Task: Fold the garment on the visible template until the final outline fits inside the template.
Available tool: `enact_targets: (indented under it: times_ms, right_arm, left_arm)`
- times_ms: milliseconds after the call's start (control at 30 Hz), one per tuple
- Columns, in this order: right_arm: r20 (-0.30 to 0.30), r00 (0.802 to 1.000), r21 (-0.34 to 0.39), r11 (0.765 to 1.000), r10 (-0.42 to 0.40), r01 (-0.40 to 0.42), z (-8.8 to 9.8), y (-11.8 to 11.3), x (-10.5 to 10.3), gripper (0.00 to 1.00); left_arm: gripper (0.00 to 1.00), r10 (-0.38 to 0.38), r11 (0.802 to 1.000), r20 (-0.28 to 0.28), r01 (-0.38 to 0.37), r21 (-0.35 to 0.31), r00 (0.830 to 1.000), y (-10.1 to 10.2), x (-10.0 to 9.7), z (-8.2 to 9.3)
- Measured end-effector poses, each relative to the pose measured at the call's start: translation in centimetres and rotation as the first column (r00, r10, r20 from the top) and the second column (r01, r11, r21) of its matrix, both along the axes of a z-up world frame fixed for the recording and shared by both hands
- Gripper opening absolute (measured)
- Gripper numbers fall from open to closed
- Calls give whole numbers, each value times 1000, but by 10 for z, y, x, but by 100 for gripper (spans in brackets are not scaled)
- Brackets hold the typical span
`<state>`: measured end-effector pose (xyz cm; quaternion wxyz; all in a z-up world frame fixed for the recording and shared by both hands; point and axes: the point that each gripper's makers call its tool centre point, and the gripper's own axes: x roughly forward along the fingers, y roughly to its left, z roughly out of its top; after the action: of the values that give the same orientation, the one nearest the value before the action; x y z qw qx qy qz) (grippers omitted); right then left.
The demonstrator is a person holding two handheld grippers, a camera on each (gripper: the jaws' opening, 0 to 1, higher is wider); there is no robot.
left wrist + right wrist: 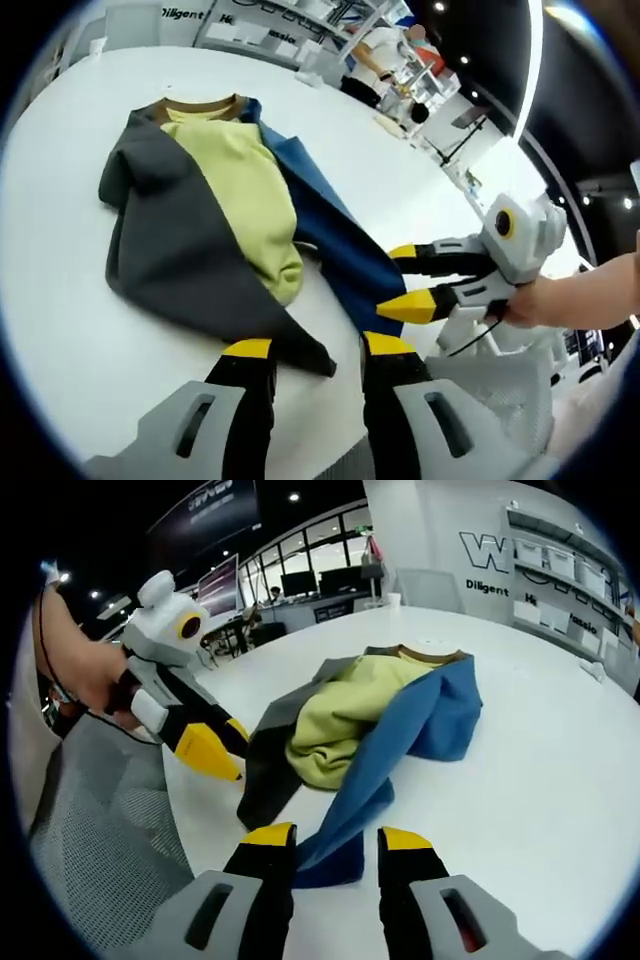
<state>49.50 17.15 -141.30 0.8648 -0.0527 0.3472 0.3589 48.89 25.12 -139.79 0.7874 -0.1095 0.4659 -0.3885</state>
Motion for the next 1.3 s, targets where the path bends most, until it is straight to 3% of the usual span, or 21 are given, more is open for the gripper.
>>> enact_targets:
  times_ms: [167, 333, 467, 667, 733, 1033, 1300]
  right_arm:
    - [-14, 1000, -8, 1000, -2, 2, -3, -1, -2, 25]
    - [-11, 1000, -4, 1000, -2, 2, -3, -2, -1, 20]
    - [-7, 1000, -6, 1000, 1, -1, -4, -3, 0, 13]
    - [-11, 1000, -7, 1000, 1, -1, -4, -5, 2, 0]
    - [-14, 1000, -16, 1000, -3, 2, -5, -8, 2, 0]
    - [-8, 998, 2, 998, -64, 64, -1, -24, 12, 0]
    - [3, 990, 18, 990, -143, 143, 8, -49, 27, 0]
  left_arm:
    - [30, 50, 998, -34, -48, 46, 998, 3, 6, -10]
    - [24, 46, 995, -31, -43, 90, 998, 7, 10, -20]
    - [1, 52, 991, -26, -48, 129, 998, 14, 12, -23]
    - [0, 52, 990, 0, -52, 128, 999, 19, 16, -17]
    - [0, 67, 991, -4, -66, 117, 998, 24, 16, -12]
    - [0, 124, 989, -6, -124, 84, 992, 76, 22, 0]
    - [0, 227, 968, 25, -229, 105, 974, 150, 48, 7]
